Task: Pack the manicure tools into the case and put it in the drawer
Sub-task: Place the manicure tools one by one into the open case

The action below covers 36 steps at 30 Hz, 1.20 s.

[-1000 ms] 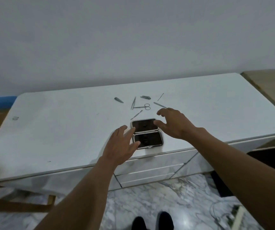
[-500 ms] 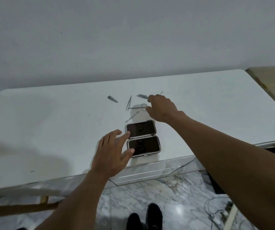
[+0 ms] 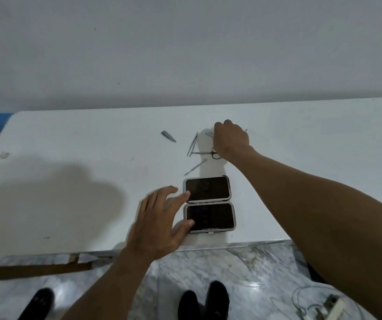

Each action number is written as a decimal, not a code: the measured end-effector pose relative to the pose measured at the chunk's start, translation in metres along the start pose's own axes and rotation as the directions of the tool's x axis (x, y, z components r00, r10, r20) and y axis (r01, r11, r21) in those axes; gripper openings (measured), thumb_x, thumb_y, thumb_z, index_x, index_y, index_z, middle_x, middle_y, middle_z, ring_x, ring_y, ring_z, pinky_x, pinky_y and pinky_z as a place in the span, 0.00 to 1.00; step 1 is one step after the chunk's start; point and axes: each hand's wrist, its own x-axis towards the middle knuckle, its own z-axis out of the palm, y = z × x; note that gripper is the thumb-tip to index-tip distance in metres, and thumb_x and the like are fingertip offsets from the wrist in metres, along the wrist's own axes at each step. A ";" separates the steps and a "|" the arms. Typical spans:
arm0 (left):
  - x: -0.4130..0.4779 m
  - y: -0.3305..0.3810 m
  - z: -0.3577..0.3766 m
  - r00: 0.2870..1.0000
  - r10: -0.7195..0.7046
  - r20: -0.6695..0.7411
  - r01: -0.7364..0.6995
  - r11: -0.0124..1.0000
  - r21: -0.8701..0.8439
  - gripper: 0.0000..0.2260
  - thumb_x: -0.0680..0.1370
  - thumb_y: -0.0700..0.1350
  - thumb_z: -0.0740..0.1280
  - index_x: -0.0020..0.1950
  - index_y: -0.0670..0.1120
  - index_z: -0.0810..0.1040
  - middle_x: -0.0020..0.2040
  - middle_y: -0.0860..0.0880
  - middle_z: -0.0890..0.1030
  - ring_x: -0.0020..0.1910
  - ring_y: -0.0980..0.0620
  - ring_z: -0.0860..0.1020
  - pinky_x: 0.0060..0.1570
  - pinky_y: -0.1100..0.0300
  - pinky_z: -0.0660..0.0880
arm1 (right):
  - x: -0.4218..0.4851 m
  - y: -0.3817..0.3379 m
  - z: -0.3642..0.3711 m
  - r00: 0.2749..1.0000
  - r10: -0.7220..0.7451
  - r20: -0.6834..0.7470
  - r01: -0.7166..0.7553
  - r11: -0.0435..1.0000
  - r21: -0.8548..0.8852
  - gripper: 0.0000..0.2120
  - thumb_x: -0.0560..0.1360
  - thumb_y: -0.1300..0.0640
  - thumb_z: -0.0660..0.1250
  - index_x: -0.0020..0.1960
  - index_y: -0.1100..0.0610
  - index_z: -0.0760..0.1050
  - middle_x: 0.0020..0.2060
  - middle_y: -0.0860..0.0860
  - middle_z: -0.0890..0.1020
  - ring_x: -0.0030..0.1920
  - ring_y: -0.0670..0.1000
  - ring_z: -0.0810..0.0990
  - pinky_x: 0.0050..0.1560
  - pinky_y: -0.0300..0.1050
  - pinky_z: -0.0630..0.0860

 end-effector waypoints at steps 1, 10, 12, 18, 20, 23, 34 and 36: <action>0.000 0.000 0.000 1.000 0.000 -0.006 0.000 1.000 0.003 0.25 0.75 0.62 0.61 0.70 0.54 0.71 0.67 0.49 0.71 0.66 0.48 0.69 0.62 0.49 0.68 | 0.001 0.000 0.000 1.000 -0.004 -0.008 0.004 1.000 -0.005 0.10 0.74 0.66 0.64 0.55 0.62 0.72 0.54 0.58 0.75 0.55 0.61 0.76 0.45 0.49 0.68; 0.000 0.000 0.003 1.000 0.007 -0.027 -0.007 1.000 0.021 0.25 0.75 0.62 0.61 0.69 0.54 0.71 0.67 0.49 0.72 0.66 0.47 0.70 0.62 0.48 0.69 | -0.024 0.000 -0.017 0.999 0.028 -0.029 -0.024 0.993 0.115 0.04 0.74 0.65 0.62 0.42 0.60 0.69 0.39 0.58 0.76 0.39 0.60 0.73 0.38 0.46 0.68; -0.001 0.000 0.003 0.999 0.011 -0.030 -0.011 1.000 0.021 0.25 0.75 0.62 0.62 0.69 0.54 0.72 0.67 0.49 0.72 0.66 0.48 0.70 0.62 0.48 0.69 | -0.038 0.002 -0.016 0.998 0.043 -0.047 -0.035 0.986 0.166 0.09 0.77 0.60 0.62 0.39 0.61 0.68 0.34 0.56 0.74 0.36 0.60 0.72 0.38 0.46 0.69; -0.001 -0.001 0.003 0.999 0.031 -0.035 -0.030 0.999 0.030 0.25 0.75 0.62 0.60 0.69 0.53 0.72 0.66 0.49 0.72 0.67 0.48 0.69 0.63 0.49 0.68 | -0.085 0.010 -0.010 0.992 0.080 -0.101 -0.053 0.968 0.246 0.10 0.75 0.62 0.60 0.44 0.62 0.80 0.39 0.59 0.84 0.39 0.59 0.76 0.40 0.44 0.66; -0.001 -0.002 0.004 0.999 0.031 -0.034 -0.030 0.999 0.030 0.25 0.75 0.63 0.60 0.69 0.53 0.72 0.66 0.49 0.72 0.67 0.48 0.69 0.63 0.49 0.68 | -0.100 0.012 -0.011 0.991 0.075 -0.106 -0.045 0.963 0.265 0.11 0.75 0.61 0.60 0.45 0.61 0.81 0.40 0.59 0.84 0.40 0.58 0.76 0.41 0.43 0.67; -0.001 -0.002 0.003 0.999 0.026 -0.025 -0.026 0.999 0.022 0.25 0.75 0.62 0.60 0.69 0.53 0.71 0.67 0.49 0.72 0.67 0.48 0.68 0.63 0.48 0.68 | -0.118 0.017 -0.013 0.996 0.025 -0.086 -0.001 0.961 0.276 0.10 0.76 0.60 0.62 0.47 0.60 0.82 0.41 0.57 0.85 0.43 0.58 0.79 0.44 0.45 0.73; -0.001 -0.002 0.005 0.998 0.041 -0.049 -0.041 0.999 -0.011 0.26 0.75 0.63 0.58 0.70 0.53 0.71 0.71 0.47 0.70 0.72 0.48 0.65 0.72 0.44 0.60 | -0.164 0.035 -0.009 0.960 -0.279 0.001 0.269 0.929 0.255 0.08 0.76 0.57 0.67 0.51 0.56 0.83 0.45 0.52 0.85 0.41 0.50 0.80 0.48 0.44 0.77; 0.000 -0.003 0.007 0.999 0.041 -0.032 -0.041 0.999 -0.007 0.27 0.75 0.64 0.57 0.72 0.53 0.69 0.73 0.48 0.68 0.74 0.49 0.62 0.73 0.45 0.55 | -0.171 0.037 -0.003 0.955 -0.295 0.024 0.278 0.922 0.271 0.08 0.76 0.57 0.68 0.52 0.56 0.83 0.46 0.53 0.85 0.43 0.52 0.81 0.47 0.42 0.76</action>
